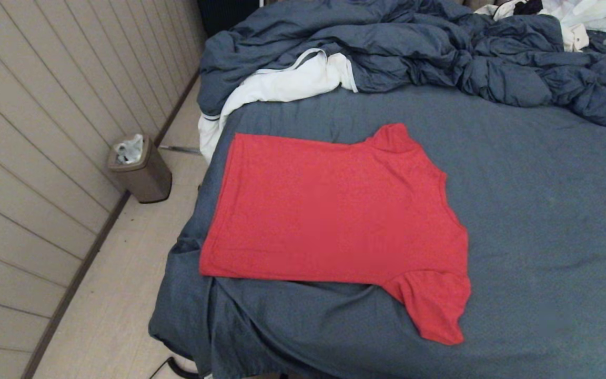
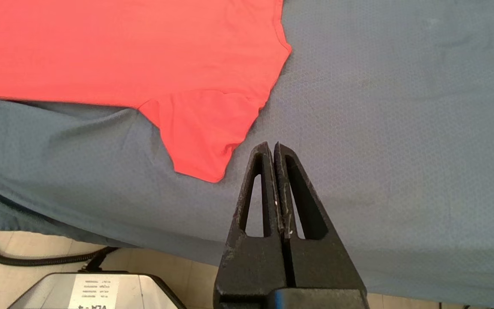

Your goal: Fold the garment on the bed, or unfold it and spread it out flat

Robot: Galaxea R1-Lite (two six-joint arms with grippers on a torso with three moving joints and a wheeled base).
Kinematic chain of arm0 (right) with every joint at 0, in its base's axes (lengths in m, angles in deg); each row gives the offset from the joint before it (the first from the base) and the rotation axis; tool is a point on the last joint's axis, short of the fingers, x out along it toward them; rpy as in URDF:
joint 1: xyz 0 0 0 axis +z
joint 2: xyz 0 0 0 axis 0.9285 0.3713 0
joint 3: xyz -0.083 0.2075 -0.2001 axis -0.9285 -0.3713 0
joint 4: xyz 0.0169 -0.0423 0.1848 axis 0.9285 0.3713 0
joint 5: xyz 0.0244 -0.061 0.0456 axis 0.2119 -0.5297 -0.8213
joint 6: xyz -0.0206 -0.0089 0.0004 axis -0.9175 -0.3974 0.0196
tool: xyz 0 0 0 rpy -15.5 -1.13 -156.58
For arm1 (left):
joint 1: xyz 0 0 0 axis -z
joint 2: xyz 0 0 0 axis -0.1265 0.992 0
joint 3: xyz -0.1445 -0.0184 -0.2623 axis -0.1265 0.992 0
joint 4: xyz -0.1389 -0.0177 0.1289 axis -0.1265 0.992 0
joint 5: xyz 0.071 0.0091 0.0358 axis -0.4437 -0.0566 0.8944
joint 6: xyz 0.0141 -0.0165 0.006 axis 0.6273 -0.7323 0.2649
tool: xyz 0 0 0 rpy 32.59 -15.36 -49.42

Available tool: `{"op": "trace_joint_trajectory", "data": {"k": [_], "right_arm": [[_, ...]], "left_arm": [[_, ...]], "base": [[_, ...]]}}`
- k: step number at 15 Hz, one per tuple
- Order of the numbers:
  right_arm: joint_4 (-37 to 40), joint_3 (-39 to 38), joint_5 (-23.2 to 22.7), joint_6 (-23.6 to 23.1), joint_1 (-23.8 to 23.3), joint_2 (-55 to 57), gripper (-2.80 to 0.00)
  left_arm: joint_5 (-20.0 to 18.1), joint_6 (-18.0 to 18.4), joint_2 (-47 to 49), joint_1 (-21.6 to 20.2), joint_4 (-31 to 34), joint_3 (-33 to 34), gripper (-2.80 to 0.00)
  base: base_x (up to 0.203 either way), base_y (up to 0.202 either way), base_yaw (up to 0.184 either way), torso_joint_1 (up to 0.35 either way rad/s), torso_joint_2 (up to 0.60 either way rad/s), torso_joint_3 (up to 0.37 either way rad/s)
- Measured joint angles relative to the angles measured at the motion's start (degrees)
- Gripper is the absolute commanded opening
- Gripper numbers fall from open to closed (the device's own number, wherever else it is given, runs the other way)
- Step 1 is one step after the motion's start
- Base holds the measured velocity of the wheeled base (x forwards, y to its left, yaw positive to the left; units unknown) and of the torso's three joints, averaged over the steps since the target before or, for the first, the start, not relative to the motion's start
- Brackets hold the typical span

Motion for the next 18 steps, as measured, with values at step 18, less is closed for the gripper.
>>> {"op": "trace_joint_trajectory", "data": {"k": [18], "right_arm": [[11.3, 25.8, -1.2, -0.2, 1.8, 19.2, -2.8]], "left_arm": [[-3.6, -0.2, 27.4, 0.0, 1.5, -26.9, -2.8]], "base": [[0.0, 0.0, 0.0, 0.0, 0.0, 0.0]]}}
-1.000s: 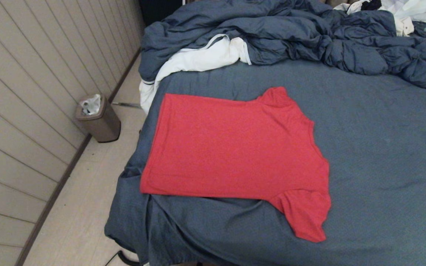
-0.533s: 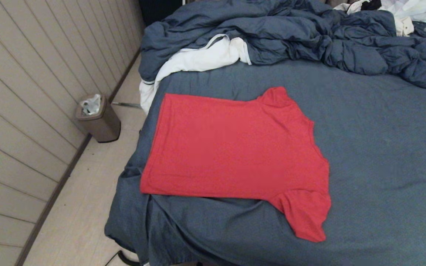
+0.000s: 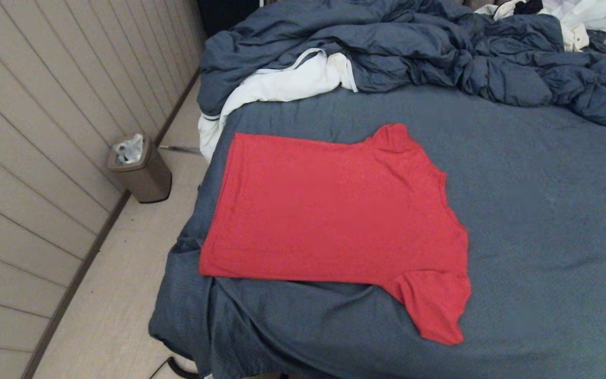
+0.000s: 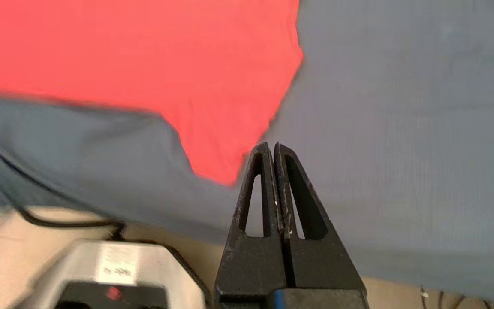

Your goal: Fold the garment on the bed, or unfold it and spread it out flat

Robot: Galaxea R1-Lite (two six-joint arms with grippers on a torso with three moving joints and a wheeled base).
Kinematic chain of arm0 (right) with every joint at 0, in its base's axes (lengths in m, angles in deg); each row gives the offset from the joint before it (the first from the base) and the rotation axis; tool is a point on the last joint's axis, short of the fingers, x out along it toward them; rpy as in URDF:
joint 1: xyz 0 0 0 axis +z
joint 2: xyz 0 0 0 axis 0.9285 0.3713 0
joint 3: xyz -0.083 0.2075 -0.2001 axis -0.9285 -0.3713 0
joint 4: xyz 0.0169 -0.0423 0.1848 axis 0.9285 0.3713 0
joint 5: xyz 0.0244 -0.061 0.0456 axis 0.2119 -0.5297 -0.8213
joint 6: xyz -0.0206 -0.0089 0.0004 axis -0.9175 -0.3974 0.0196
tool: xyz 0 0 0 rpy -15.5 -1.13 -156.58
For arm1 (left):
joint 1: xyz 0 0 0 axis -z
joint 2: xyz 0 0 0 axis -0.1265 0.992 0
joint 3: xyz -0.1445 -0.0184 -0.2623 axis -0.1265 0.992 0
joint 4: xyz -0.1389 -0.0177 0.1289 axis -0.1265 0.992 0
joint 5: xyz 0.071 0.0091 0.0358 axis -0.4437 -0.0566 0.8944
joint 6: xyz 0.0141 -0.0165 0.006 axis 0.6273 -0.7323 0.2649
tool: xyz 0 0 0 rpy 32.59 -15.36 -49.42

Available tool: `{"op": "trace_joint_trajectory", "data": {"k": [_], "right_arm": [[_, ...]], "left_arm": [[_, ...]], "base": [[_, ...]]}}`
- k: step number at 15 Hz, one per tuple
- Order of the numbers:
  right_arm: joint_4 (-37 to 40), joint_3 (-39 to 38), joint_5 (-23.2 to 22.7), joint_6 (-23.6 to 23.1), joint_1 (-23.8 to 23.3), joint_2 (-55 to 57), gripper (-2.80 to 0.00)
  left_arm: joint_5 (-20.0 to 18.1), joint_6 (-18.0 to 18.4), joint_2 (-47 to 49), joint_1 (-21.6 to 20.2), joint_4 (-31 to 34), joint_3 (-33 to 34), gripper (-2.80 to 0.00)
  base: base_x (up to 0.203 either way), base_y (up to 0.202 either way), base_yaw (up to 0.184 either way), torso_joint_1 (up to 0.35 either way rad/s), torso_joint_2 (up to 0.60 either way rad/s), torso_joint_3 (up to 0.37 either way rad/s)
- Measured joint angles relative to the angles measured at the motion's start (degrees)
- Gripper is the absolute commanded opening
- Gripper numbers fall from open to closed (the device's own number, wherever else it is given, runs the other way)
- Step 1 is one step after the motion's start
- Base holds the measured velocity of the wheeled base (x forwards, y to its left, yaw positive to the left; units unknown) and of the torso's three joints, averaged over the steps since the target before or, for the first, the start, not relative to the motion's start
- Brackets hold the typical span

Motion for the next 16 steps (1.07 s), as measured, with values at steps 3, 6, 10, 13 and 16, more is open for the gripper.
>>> {"op": "trace_joint_trajectory", "data": {"k": [3, 6, 10, 13, 16], "right_arm": [[0.4, 11.4, 0.0, 4.5, 0.7, 15.6, -2.8], [0.6, 18.0, -0.8, 7.9, 0.3, 25.2, -2.8], [0.2, 20.7, -6.7, 8.1, -7.0, 41.6, -2.8], [0.0, 20.3, -15.8, 6.1, -16.6, 58.5, -2.8], [-1.8, 20.0, -20.7, 4.4, -20.9, 68.4, -2.8]], "left_arm": [[-1.2, -1.7, 15.1, 0.0, 0.1, -10.6, -2.8], [-2.6, -3.1, 24.6, 0.2, 0.2, -17.1, -2.8], [-5.7, -5.7, 40.1, 2.9, -0.2, -21.2, -2.8], [-8.6, -8.7, 59.1, 9.3, -1.8, -23.6, -2.8], [-10.7, -11.8, 73.5, 15.3, -5.1, -27.6, -2.8]], "base": [[0.0, 0.0, 0.0, 0.0, 0.0, 0.0], [0.0, 0.0, 0.0, 0.0, 0.0, 0.0], [0.0, 0.0, 0.0, 0.0, 0.0, 0.0], [0.0, 0.0, 0.0, 0.0, 0.0, 0.0], [0.0, 0.0, 0.0, 0.0, 0.0, 0.0]]}}
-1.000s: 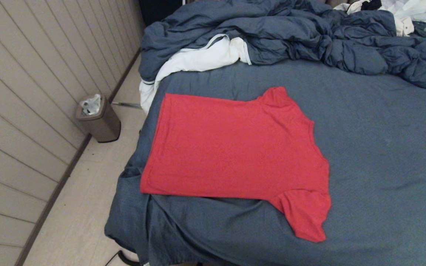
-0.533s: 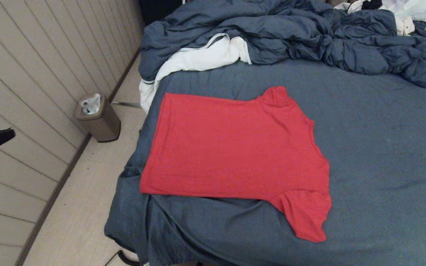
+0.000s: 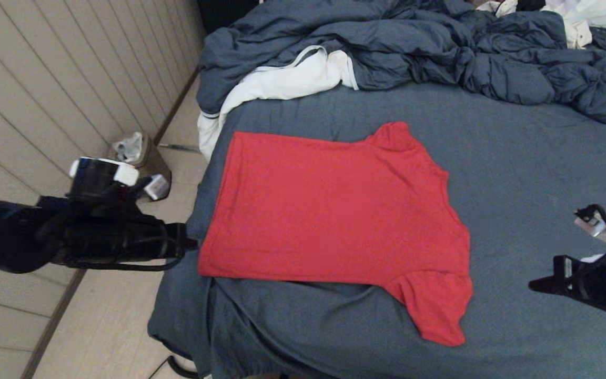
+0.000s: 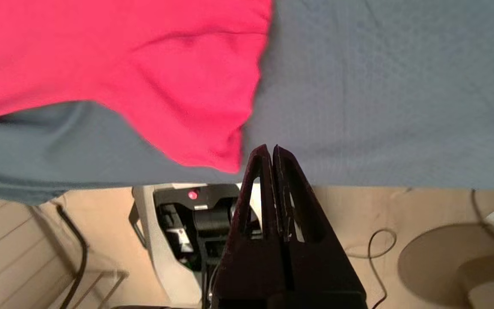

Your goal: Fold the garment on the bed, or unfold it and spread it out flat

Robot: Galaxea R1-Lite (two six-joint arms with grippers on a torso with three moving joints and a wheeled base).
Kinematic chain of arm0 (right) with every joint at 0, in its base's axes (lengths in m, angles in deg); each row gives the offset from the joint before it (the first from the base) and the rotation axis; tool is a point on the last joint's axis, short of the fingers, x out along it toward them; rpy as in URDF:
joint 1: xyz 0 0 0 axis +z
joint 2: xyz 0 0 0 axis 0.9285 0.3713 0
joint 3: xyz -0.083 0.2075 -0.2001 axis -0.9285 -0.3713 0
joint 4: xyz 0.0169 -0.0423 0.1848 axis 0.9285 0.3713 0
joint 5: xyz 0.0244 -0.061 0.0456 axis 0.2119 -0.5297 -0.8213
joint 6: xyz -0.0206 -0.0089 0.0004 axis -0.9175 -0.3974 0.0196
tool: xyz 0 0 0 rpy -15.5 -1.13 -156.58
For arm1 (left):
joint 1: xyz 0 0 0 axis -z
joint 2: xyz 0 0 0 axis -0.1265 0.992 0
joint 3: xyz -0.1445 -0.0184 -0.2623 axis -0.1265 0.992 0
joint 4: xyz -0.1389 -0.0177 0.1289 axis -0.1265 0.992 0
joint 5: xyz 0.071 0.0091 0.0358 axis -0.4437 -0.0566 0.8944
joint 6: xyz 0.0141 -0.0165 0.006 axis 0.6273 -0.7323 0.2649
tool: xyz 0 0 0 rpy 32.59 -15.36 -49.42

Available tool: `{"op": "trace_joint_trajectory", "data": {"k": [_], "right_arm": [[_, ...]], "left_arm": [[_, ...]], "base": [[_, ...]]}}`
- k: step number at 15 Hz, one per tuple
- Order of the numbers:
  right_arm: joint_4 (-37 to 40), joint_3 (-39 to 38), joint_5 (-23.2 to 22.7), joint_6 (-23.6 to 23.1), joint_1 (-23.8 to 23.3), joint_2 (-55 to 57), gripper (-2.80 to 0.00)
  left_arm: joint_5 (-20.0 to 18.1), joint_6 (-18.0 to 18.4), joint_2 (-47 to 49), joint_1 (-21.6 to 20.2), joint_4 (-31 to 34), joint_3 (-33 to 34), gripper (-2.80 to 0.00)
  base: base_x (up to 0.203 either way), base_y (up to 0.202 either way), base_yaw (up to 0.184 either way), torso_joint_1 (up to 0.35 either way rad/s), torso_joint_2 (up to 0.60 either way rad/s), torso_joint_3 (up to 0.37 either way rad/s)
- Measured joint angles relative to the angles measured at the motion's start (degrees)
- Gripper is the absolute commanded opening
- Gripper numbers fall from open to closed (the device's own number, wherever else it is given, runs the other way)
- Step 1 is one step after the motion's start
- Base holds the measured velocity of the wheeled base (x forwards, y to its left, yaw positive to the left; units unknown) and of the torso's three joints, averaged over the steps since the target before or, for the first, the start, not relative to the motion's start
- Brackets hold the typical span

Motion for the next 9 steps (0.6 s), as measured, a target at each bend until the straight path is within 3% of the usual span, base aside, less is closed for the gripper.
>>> {"op": "trace_joint_trajectory", "data": {"k": [1, 2, 4, 9], "right_arm": [[-1.6, -0.2, -0.1, -0.1, -0.4, 2.4, -2.42], [-3.8, -0.7, -0.1, -0.2, -0.6, 4.7, 0.0], [-8.6, -1.8, 0.0, -0.4, -0.8, 8.4, 0.0], [-9.8, -2.7, 0.0, -0.3, -0.6, 10.4, 0.0]], "left_arm": [[-0.3, -0.5, 3.2, 1.1, -0.9, -1.3, 0.0], [-0.4, -0.7, 6.1, 1.8, -1.2, -2.2, 0.0], [-0.6, -0.9, 10.2, 2.8, -1.4, -3.4, 0.0], [-0.9, -1.3, 12.7, 3.1, -2.1, -3.9, 0.0]], "base": [[0.0, 0.0, 0.0, 0.0, 0.0, 0.0], [0.0, 0.0, 0.0, 0.0, 0.0, 0.0], [0.0, 0.0, 0.0, 0.0, 0.0, 0.0], [0.0, 0.0, 0.0, 0.0, 0.0, 0.0]]}}
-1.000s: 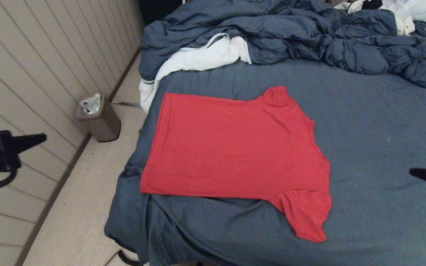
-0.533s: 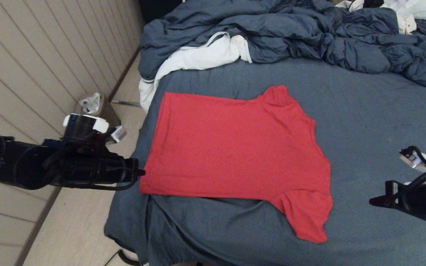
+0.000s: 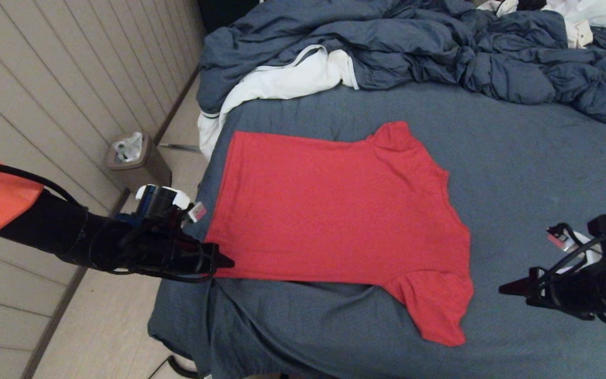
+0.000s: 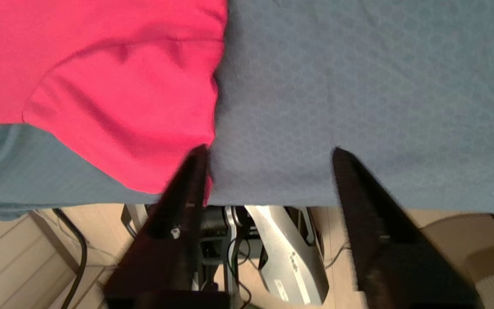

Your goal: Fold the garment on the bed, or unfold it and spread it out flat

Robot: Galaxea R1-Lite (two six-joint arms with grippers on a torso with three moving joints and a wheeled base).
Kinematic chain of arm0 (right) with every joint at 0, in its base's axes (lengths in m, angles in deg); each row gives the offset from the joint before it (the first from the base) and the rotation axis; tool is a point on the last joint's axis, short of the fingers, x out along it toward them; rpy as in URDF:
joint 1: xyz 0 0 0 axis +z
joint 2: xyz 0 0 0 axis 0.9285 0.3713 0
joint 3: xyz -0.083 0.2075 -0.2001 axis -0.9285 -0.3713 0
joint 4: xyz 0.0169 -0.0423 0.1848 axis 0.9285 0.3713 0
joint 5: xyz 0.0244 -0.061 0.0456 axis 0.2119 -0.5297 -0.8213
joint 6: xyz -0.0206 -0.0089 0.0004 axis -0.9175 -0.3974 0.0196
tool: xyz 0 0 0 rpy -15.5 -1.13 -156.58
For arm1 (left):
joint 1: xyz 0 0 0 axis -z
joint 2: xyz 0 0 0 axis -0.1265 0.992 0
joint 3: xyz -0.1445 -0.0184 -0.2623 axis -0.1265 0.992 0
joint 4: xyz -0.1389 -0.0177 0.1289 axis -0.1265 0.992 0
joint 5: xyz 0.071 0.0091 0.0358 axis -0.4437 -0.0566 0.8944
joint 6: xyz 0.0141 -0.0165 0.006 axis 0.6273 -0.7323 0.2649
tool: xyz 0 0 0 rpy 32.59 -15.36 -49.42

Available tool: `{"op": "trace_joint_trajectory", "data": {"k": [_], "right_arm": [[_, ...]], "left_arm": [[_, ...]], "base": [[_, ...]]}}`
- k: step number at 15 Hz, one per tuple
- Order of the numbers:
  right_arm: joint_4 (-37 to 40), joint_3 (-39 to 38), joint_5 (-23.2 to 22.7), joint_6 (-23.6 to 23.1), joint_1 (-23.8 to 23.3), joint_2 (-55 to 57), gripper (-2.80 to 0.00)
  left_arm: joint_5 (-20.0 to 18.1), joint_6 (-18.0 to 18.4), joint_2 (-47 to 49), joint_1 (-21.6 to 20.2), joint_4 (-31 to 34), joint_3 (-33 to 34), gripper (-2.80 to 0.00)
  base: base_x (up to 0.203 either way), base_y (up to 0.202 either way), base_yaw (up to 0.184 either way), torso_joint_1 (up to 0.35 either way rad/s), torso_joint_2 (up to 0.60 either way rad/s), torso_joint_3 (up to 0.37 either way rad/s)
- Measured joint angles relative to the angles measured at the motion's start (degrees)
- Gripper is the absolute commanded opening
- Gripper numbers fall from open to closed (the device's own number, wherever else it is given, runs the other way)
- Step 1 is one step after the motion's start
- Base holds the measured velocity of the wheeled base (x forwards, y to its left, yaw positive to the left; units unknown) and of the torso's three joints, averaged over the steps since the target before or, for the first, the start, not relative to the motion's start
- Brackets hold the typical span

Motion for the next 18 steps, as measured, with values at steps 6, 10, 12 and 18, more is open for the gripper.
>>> {"op": "trace_joint_trajectory", "data": {"k": [6, 10, 12, 18], "right_arm": [[-2.2, -3.6, -0.3, 0.4, 1.3, -8.0, 0.0], [-2.2, -4.0, -0.3, 0.3, 1.6, -9.6, 0.0], [-2.3, -4.1, -0.3, 0.3, 1.7, -9.9, 0.0], [-2.4, -4.1, -0.4, 0.3, 1.8, -10.2, 0.0]], "left_arm": [[-0.1, -1.1, 0.3, 0.1, -2.0, -5.7, 0.0], [0.2, -0.5, 1.4, -1.4, -2.0, -6.8, 0.0], [0.3, -0.4, 1.8, -2.5, -1.9, -6.4, 0.0], [0.2, -0.3, 1.4, -3.4, -1.8, -4.7, 0.0]], "base": [[0.0, 0.0, 0.0, 0.0, 0.0, 0.0], [0.0, 0.0, 0.0, 0.0, 0.0, 0.0], [0.0, 0.0, 0.0, 0.0, 0.0, 0.0], [0.0, 0.0, 0.0, 0.0, 0.0, 0.0]]}}
